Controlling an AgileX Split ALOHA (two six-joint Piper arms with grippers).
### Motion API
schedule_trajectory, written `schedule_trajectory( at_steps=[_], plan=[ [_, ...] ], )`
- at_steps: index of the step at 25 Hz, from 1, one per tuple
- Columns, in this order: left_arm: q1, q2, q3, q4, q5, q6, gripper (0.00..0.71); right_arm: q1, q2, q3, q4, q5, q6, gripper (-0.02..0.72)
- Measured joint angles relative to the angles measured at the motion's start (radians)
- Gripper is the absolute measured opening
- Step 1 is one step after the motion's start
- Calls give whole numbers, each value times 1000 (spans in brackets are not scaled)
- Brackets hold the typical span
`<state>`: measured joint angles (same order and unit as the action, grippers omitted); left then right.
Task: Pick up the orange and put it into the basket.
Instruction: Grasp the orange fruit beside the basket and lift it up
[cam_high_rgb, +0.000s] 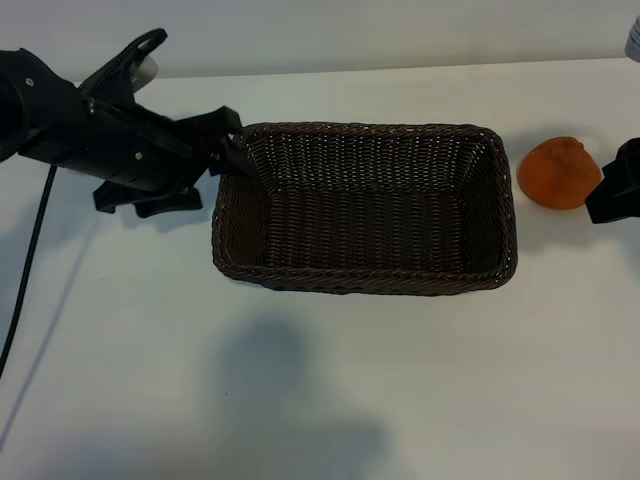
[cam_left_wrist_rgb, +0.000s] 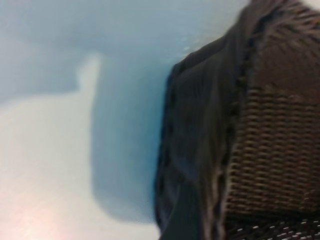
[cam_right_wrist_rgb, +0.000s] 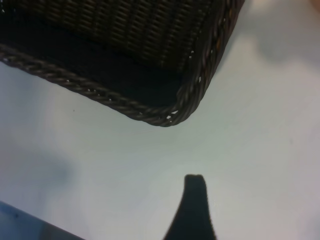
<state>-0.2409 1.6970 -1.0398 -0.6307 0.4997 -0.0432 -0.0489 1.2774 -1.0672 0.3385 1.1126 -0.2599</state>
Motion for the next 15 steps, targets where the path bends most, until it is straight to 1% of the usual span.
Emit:
schedule_trajectory(
  at_steps=[8,11,13,15],
  plan=[
    [0,-37,-7,155,50,-85,650,0,0,0,-2,0,0,579],
    [0,-43,-54,225,113,-107,646,0,0,0,-3,0,0,579],
    [0,-44,-109,283,163,-128,646,0,0,0,-3,3,0,579],
    [0,-44,-164,366,222,-160,644,0,0,0,-3,7,0,579]
  ],
)
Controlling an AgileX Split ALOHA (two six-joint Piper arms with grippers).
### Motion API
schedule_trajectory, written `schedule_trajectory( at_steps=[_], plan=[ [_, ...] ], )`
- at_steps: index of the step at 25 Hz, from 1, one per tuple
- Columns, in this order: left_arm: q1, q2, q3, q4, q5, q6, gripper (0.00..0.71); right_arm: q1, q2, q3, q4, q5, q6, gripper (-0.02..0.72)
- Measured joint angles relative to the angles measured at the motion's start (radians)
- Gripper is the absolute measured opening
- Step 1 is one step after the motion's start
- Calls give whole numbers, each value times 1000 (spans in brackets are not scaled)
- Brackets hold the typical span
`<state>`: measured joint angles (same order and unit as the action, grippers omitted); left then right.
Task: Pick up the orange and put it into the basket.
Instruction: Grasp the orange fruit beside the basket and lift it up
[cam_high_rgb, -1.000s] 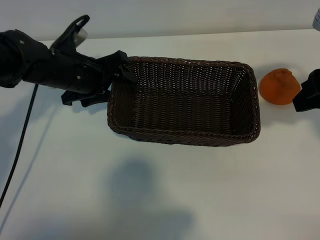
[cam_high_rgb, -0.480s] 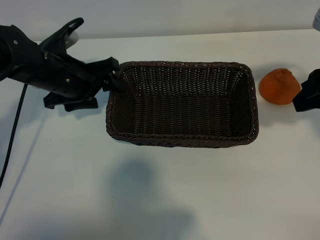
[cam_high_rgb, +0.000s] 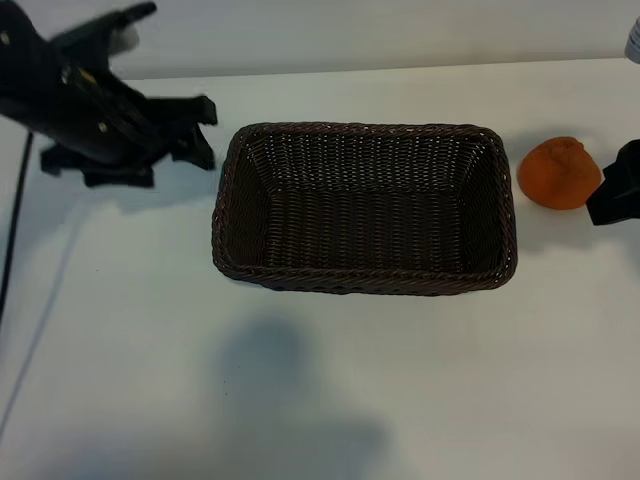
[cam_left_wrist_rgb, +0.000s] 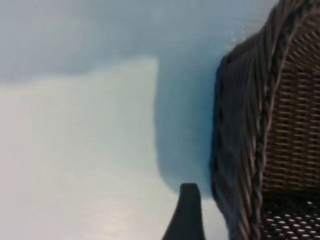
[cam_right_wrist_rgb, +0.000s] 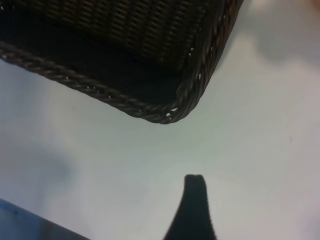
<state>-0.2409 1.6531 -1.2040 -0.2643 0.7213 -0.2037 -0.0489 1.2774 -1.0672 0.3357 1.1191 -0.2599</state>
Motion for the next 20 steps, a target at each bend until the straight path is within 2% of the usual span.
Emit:
schedule_trajectory(
  at_steps=[5,8,11,16,18,20],
  plan=[
    [0,-9,-116,191,149,-59,638,0,0,0,0,2,0,579],
    [27,-39,-136,251,210,-61,636,0,0,0,0,3,0,579],
    [115,-95,-139,264,259,-25,632,0,0,0,0,3,0,579],
    [343,-244,-143,231,327,122,621,0,0,0,0,3,0,579],
    [412,-304,-143,214,340,166,619,0,0,0,-1,3,0,579],
    [454,-352,-143,195,343,187,619,0,0,0,-3,3,0,579]
  ],
)
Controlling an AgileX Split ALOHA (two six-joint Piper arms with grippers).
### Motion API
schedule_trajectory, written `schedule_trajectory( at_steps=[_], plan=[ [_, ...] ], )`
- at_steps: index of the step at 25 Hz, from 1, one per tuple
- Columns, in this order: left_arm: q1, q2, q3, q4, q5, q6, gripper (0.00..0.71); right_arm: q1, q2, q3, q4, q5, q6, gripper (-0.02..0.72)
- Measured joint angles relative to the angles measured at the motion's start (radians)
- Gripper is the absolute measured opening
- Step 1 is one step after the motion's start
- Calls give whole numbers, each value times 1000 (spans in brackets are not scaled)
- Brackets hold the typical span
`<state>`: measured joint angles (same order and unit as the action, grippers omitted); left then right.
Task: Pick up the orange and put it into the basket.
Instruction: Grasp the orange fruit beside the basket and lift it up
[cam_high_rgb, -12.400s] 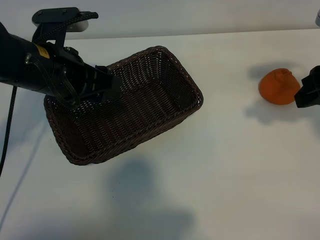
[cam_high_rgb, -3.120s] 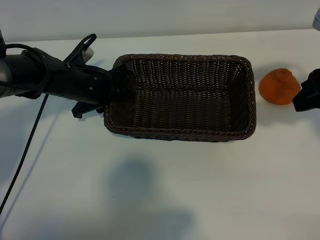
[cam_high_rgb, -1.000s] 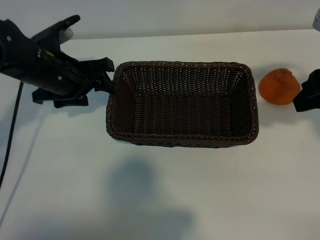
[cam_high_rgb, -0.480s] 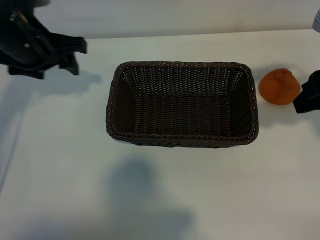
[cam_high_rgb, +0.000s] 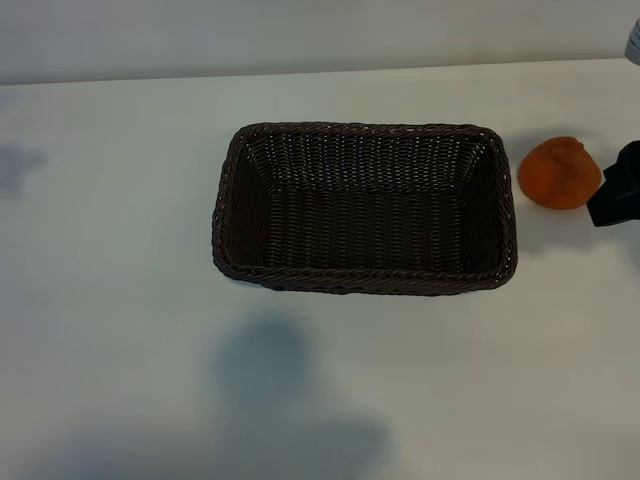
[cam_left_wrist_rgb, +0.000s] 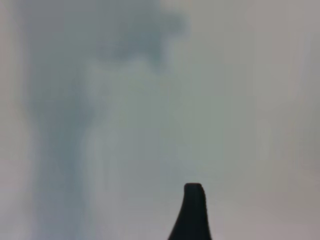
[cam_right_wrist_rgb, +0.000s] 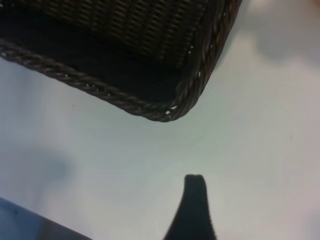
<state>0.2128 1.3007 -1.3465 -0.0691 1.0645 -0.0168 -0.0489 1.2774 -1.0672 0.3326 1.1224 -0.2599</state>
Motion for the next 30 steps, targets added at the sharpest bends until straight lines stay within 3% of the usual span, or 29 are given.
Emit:
schedule_trajectory(
  at_steps=[8,12,16,25,30],
  plan=[
    [9,-89,0,-170,39,122,602,0,0,0,0,-4,0,578],
    [-33,-230,39,-149,32,140,596,0,0,0,0,-4,-4,578],
    [-86,-456,165,-78,-10,141,596,0,0,0,0,-5,-4,578],
    [-89,-937,528,41,-53,57,595,0,0,0,0,-8,-8,578],
    [-89,-1135,629,41,-41,45,594,0,0,0,0,-13,-11,578]
  ],
)
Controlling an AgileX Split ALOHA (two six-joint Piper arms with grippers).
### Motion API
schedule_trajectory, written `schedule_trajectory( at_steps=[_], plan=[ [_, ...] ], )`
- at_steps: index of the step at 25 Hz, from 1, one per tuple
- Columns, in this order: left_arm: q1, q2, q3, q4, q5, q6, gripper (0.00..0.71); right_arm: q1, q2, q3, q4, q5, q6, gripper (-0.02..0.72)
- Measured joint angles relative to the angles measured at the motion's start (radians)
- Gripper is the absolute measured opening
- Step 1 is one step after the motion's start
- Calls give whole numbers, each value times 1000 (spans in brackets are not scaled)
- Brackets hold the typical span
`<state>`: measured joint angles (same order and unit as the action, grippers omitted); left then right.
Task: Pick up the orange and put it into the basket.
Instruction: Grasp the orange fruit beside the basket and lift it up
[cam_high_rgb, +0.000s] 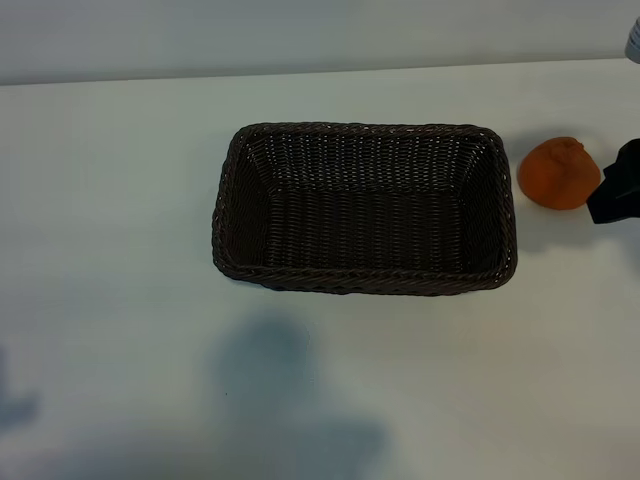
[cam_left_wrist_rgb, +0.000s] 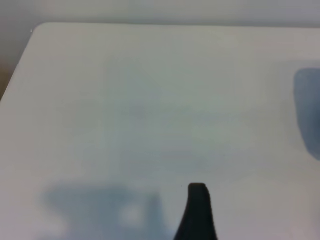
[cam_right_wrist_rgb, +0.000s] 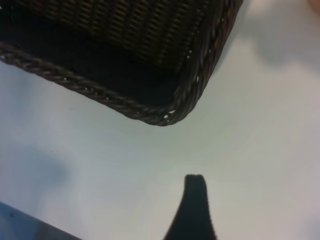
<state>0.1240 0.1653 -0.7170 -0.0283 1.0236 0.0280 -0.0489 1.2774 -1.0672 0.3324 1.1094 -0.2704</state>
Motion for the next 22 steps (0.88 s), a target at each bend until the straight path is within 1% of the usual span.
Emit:
schedule_trajectory(
  at_steps=[2,6,10,13,15,22],
  plan=[
    [0,-49,17,1,25,-1,594,0,0,0,0,-1,0,578],
    [-3,-90,58,-3,48,-11,594,0,0,0,0,-1,0,578],
    [-6,-96,117,-6,48,-11,594,0,0,0,0,-1,0,578],
    [-6,-96,183,-6,50,-11,593,0,0,0,0,-1,-1,577],
    [-6,-96,208,-7,67,-10,593,0,0,0,0,-1,-1,578],
    [-6,-98,217,-13,65,-7,593,0,0,0,0,-3,-2,578]
  ],
)
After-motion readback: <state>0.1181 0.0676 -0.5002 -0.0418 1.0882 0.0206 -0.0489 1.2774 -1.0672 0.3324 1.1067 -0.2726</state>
